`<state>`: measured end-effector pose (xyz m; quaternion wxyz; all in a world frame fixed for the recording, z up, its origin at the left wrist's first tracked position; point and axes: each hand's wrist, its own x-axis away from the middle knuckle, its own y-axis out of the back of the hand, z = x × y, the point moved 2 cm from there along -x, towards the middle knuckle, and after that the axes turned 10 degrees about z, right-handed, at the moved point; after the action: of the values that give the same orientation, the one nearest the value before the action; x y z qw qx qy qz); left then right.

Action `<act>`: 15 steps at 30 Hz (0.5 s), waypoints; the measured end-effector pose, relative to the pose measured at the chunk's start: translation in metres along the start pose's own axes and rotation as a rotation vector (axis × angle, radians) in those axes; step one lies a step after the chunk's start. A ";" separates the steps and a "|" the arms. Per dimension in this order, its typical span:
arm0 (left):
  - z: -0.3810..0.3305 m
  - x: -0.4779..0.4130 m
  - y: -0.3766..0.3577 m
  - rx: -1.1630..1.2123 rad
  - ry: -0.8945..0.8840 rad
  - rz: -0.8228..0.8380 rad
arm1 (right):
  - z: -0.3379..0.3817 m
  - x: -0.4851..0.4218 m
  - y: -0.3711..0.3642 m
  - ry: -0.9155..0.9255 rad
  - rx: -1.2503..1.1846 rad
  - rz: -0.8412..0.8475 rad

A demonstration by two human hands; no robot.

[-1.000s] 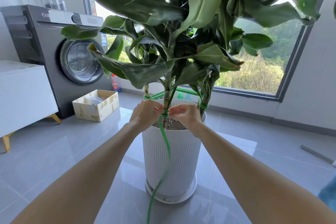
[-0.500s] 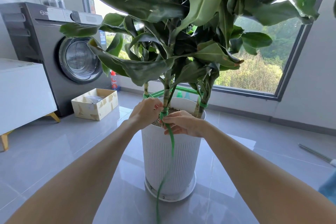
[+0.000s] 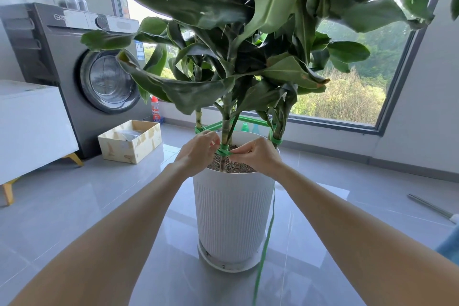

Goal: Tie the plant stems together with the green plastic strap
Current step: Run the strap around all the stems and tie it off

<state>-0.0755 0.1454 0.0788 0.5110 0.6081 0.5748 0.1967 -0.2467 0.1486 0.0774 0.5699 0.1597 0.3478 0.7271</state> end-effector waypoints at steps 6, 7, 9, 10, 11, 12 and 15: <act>-0.002 0.002 -0.001 -0.086 -0.059 -0.004 | 0.008 -0.003 -0.003 0.046 0.067 0.055; -0.003 0.002 -0.001 -0.097 -0.069 -0.006 | 0.010 -0.003 -0.003 0.062 0.066 0.070; -0.004 0.002 -0.002 -0.114 -0.087 -0.012 | 0.011 -0.003 -0.002 0.081 0.043 0.090; -0.004 0.001 -0.002 -0.119 -0.093 -0.014 | 0.010 -0.003 0.000 0.087 0.032 0.096; -0.003 0.001 -0.002 -0.119 -0.098 -0.015 | 0.010 -0.003 0.001 0.093 0.023 0.100; -0.003 0.001 -0.003 -0.116 -0.099 -0.015 | 0.009 -0.003 0.002 0.095 0.014 0.100; -0.003 0.000 -0.004 -0.099 -0.099 -0.027 | 0.000 -0.004 0.007 0.054 -0.045 0.064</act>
<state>-0.0800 0.1459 0.0769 0.5709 0.5833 0.5464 0.1876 -0.2503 0.1442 0.0832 0.5401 0.1380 0.3413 0.7568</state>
